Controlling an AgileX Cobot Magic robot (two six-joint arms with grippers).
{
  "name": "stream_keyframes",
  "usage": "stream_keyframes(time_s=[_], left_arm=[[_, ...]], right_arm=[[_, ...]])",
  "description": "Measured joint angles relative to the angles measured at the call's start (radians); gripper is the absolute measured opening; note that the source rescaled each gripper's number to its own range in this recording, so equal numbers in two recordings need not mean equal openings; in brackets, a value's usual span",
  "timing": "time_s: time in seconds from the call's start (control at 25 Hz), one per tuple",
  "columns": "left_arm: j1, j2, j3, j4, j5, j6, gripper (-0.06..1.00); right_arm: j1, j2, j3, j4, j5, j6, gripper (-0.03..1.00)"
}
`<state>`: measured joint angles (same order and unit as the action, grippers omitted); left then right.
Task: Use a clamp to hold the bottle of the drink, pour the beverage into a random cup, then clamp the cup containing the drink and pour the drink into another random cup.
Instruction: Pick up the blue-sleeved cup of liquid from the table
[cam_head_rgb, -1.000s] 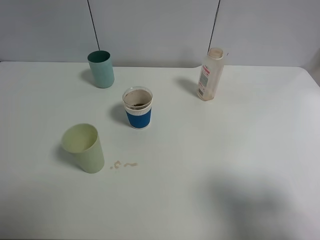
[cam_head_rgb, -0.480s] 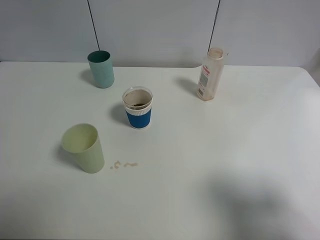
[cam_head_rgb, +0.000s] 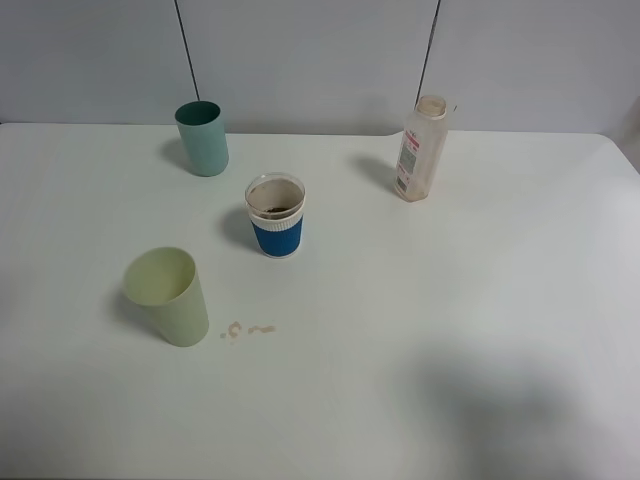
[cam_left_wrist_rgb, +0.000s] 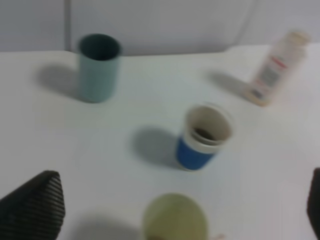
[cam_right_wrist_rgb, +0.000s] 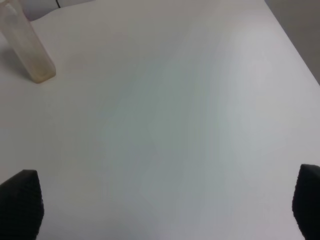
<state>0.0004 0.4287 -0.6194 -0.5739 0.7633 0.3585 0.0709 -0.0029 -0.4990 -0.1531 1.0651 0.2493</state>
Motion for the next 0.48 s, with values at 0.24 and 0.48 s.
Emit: stream_keyframes(time_s=[0.24, 0.48], left_arm=[[0.0, 0.032, 0.0, -0.162, 0.077, 0.13, 0.93], [0.0, 0.075, 0.0, -0.26, 0.12, 0.239, 0.93]], right_arm=[[0.0, 0.0, 0.0, 0.0, 0.0, 0.0, 1.0], [0.0, 0.0, 0.0, 0.0, 0.0, 0.0, 1.0]])
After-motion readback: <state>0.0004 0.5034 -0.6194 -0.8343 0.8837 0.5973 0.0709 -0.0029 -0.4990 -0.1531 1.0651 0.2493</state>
